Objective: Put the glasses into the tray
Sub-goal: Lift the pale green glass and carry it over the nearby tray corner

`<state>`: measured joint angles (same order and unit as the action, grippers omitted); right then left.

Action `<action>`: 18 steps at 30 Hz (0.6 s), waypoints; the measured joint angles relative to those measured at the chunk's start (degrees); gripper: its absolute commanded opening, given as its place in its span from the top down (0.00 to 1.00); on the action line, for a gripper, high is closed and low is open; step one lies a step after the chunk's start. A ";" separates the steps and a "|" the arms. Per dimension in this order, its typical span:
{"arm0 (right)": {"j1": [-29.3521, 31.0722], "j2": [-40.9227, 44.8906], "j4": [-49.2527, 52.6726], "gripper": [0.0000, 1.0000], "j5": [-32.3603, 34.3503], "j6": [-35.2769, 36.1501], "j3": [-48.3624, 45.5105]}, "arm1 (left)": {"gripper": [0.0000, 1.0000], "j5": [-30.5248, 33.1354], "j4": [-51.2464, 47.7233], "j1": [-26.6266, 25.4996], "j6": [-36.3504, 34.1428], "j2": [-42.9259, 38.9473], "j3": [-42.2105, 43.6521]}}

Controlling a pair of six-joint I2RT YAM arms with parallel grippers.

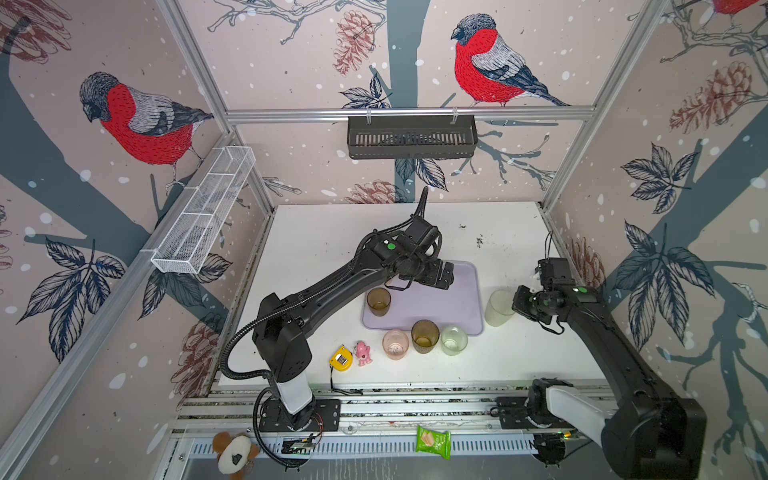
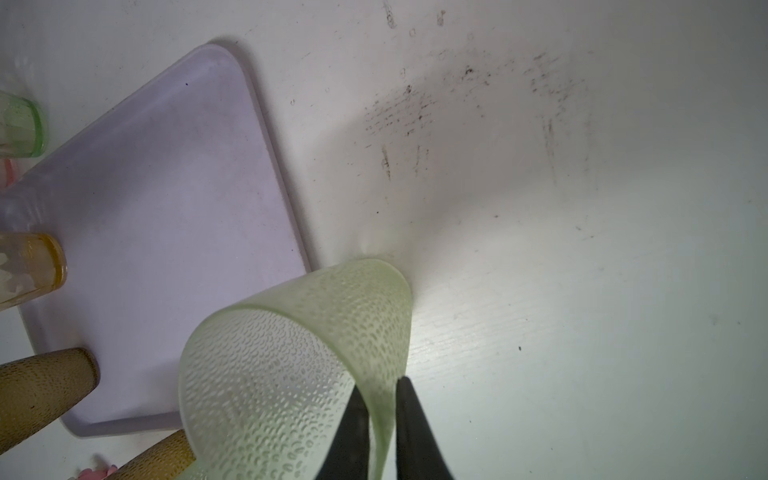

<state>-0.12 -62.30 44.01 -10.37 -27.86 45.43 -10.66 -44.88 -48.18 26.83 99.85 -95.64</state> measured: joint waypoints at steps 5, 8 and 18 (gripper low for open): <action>0.00 -0.09 0.04 0.88 0.20 0.02 0.00 | 0.01 0.17 0.87 0.00 0.22 0.00 0.07; 0.00 -0.09 0.04 0.90 0.72 0.09 0.00 | 0.01 0.17 0.90 0.00 0.20 -0.02 0.17; -0.04 0.04 0.11 0.95 2.05 0.83 0.00 | 0.01 0.22 0.90 0.00 0.22 -0.09 0.48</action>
<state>-0.16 -62.26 44.12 -8.32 -27.03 45.43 -10.44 -43.99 -48.18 27.05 99.77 -95.15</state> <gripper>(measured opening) 0.081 0.992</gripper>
